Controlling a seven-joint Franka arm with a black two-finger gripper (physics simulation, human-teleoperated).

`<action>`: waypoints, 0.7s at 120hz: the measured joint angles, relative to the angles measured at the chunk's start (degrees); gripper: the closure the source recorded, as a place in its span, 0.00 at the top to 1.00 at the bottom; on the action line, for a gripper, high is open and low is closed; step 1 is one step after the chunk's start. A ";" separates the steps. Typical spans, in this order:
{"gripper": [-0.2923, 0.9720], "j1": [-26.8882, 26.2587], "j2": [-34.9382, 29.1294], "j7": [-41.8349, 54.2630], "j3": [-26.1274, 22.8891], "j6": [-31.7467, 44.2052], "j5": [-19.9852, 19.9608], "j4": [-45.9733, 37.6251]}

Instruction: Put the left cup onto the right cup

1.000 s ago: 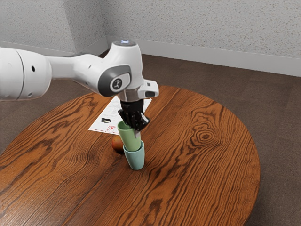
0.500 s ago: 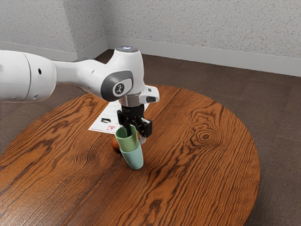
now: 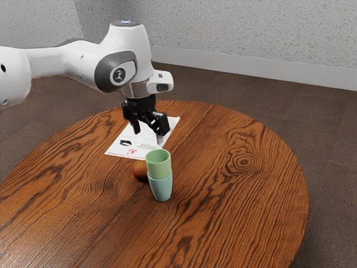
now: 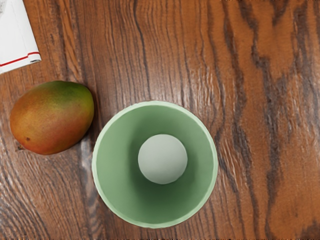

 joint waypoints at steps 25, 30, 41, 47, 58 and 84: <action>0.76 0.45 -2.95 0.69 3.83 -4.27 -0.47 2.59; 0.76 0.00 -2.96 1.16 5.15 -4.95 -0.72 3.67; 0.77 0.08 -2.90 2.46 7.17 -6.34 -1.12 6.99; 0.77 0.73 -2.91 3.09 7.59 -7.08 -1.13 8.37; 0.77 1.90 -3.12 4.12 7.66 -8.36 -0.97 9.90; 0.77 1.11 -3.18 6.03 7.53 -10.79 -1.30 10.95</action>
